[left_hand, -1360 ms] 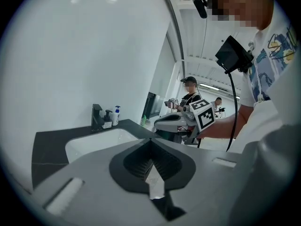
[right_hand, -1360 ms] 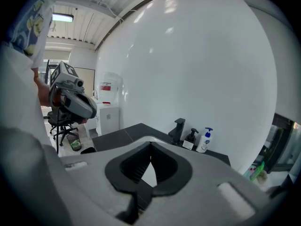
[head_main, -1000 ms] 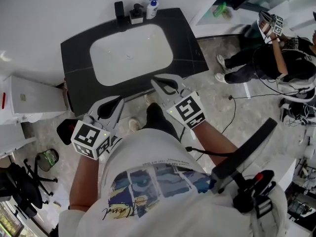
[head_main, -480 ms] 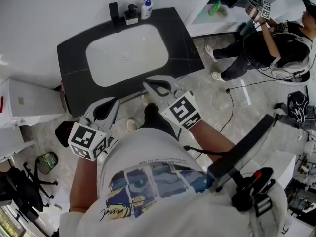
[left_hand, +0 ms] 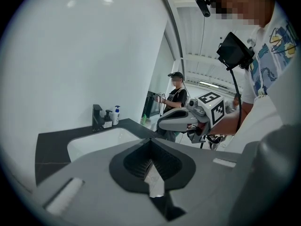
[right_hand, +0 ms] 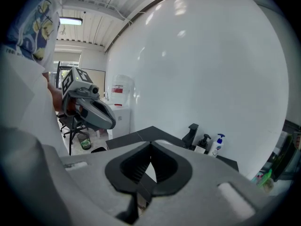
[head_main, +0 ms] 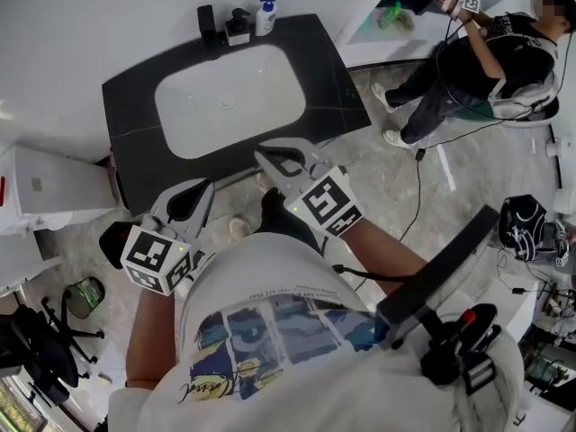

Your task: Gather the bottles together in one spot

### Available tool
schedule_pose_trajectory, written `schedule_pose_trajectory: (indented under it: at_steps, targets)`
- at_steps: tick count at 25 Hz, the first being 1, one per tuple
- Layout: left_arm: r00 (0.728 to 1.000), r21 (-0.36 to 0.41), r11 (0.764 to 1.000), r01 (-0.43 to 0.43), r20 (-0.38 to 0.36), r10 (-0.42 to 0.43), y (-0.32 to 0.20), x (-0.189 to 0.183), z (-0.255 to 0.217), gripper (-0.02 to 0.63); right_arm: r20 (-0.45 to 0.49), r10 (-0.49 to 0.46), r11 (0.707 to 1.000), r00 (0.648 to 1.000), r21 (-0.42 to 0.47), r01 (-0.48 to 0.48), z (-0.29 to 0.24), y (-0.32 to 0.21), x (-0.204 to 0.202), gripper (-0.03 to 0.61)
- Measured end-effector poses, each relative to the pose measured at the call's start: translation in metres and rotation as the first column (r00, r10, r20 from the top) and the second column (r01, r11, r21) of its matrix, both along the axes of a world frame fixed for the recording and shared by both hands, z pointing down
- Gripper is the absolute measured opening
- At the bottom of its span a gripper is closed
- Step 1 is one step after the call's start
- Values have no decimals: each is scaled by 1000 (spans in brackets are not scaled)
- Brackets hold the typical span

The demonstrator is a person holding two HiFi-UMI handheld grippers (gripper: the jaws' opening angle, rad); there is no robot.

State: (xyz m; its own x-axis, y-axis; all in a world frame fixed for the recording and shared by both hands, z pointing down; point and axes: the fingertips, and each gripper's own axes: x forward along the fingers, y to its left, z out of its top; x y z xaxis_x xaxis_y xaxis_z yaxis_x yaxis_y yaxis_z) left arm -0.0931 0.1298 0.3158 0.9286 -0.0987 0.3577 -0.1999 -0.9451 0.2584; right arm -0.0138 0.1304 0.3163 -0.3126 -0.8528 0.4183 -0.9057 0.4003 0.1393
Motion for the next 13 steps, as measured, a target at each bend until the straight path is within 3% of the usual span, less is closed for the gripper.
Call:
schedule_pose_trajectory:
  at_steps: [13]
  targets:
    - [1000, -5, 1000, -1, 2, 1, -7, 11, 4, 3, -7, -8, 1000, 1000, -9, 7, 6, -7, 10, 0]
